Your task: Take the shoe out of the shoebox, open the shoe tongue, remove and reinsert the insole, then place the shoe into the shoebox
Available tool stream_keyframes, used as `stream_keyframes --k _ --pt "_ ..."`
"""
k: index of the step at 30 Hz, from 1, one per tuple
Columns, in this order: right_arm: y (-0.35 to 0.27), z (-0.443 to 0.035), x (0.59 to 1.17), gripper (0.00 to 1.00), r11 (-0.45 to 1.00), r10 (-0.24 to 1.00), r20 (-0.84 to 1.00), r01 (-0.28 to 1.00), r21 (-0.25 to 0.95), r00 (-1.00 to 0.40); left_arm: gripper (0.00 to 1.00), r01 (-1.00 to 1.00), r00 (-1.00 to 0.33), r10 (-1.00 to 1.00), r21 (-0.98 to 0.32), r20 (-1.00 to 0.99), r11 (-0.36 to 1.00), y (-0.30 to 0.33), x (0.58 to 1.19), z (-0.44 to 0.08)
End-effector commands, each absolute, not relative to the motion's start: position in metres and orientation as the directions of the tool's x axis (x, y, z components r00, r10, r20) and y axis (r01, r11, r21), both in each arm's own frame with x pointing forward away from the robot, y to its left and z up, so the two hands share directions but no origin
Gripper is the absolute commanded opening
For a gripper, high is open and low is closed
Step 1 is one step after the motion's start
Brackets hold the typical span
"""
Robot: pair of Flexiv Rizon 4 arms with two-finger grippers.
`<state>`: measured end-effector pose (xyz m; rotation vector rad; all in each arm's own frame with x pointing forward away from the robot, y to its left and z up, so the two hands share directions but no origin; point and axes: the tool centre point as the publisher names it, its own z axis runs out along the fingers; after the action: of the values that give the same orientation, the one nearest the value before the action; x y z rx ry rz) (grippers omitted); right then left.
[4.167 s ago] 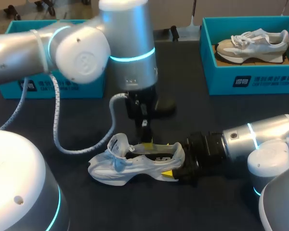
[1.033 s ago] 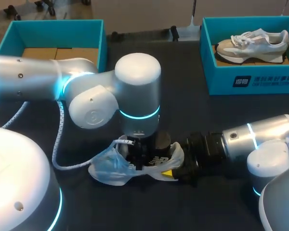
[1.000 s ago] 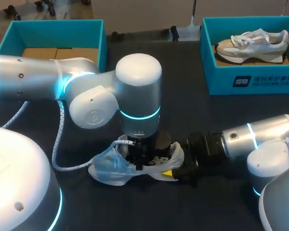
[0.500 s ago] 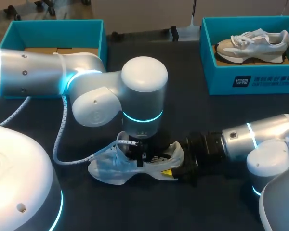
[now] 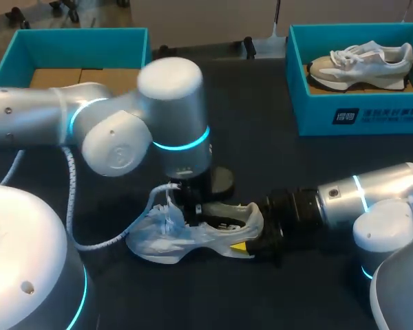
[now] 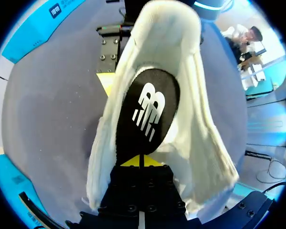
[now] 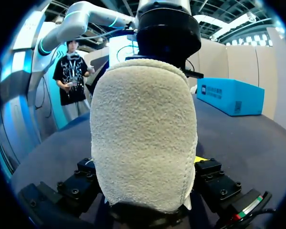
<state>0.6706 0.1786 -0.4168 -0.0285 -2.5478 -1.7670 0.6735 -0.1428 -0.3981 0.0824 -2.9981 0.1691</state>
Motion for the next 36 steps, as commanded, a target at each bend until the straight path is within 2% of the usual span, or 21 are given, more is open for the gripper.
stream_keyframes --k 1,9,20,28,35,36 --pt "0.18 -0.416 0.668 0.0 0.358 -0.008 0.045 0.039 0.933 -0.999 0.0 -0.072 -0.99 -0.041 -0.231 0.133 0.97 -0.128 0.67 -0.382" --pt "0.18 -0.416 0.668 0.0 0.358 -0.008 0.045 0.039 0.933 -0.999 0.0 -0.078 -0.99 -0.036 -0.324 0.134 0.943 -0.131 0.665 -0.364" --pt "0.18 -0.416 0.668 0.0 0.358 -0.008 0.045 0.039 0.933 -0.999 0.0 -0.07 -0.989 -0.016 -0.365 0.149 0.928 -0.14 0.663 -0.356" --pt "0.18 -0.416 0.668 0.0 0.358 -0.008 0.045 0.039 0.933 -0.999 0.0 -0.007 -0.983 0.051 -0.32 0.174 0.947 -0.153 0.661 -0.356" --pt "0.18 -0.416 0.668 0.0 0.358 -0.008 0.045 0.039 0.933 -0.999 0.0 0.041 -0.968 0.091 -0.211 0.233 0.977 -0.16 0.657 -0.37" --pt "0.18 -0.416 0.668 0.0 0.358 -0.008 0.045 0.039 0.933 -0.999 0.05 0.046 -0.965 0.094 -0.197 0.246 0.979 -0.16 0.657 -0.374"
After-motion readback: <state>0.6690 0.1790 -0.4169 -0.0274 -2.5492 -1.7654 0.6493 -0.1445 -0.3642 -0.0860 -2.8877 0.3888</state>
